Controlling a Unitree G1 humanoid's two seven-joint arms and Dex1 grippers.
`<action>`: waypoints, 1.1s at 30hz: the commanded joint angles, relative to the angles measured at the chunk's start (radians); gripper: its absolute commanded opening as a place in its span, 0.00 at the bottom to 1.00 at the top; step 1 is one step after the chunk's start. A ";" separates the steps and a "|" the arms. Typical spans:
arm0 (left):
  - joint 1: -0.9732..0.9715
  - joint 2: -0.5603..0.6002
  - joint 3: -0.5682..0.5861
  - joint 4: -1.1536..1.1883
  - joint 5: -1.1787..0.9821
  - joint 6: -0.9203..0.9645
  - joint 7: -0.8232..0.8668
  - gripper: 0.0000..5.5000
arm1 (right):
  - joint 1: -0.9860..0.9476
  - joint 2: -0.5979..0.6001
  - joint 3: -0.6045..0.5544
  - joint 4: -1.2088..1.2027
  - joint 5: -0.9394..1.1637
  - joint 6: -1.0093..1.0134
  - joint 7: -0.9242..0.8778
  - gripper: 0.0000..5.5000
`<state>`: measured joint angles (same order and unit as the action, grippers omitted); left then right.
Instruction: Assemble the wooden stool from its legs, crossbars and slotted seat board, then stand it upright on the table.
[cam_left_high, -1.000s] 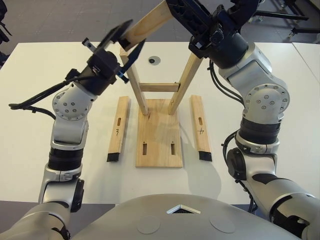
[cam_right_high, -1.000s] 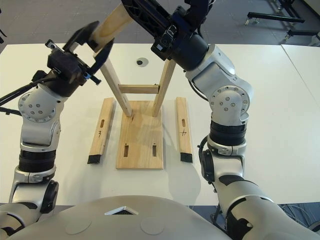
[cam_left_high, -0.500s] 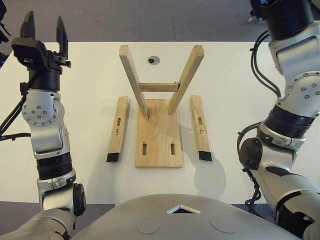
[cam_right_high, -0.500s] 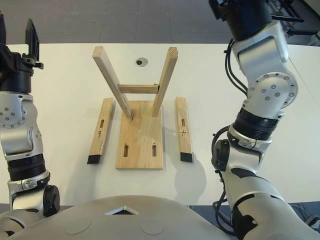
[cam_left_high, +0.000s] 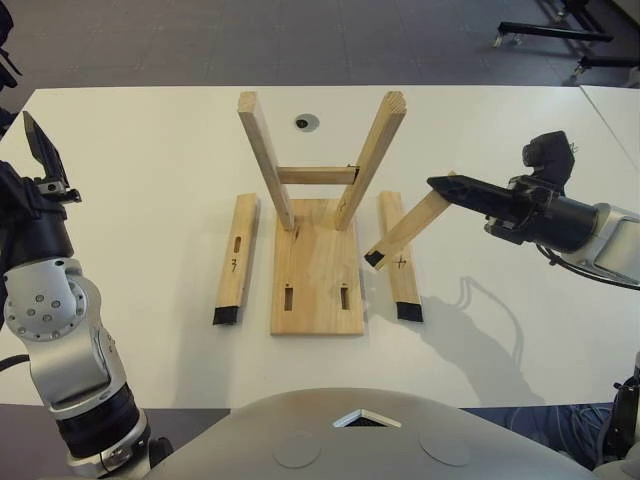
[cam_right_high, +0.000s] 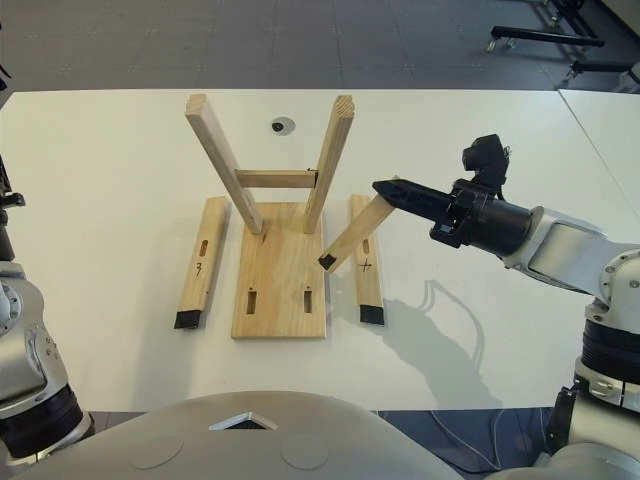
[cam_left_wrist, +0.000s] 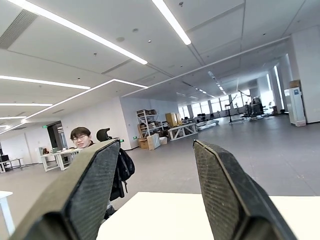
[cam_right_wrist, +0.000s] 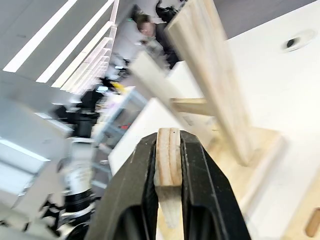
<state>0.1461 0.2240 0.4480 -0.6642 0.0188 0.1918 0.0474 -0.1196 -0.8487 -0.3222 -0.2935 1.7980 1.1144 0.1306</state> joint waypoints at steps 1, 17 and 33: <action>0.021 0.001 0.014 -0.035 0.009 0.021 -0.002 0.49 | -0.003 0.002 0.025 -0.115 -0.160 -0.073 -0.131 0.07; -0.047 0.087 0.030 0.018 -0.053 0.091 -0.096 0.49 | 0.243 0.063 0.063 -0.482 -0.533 -0.157 -0.341 0.07; -0.097 0.147 -0.007 0.037 -0.071 0.153 -0.145 0.49 | 0.158 0.187 0.203 -0.599 -0.842 -0.266 -0.407 0.07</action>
<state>0.0472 0.3806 0.4484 -0.6247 -0.0629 0.3456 -0.1077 0.0769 -0.6649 -0.1333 -0.9053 0.9803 0.8466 -0.2929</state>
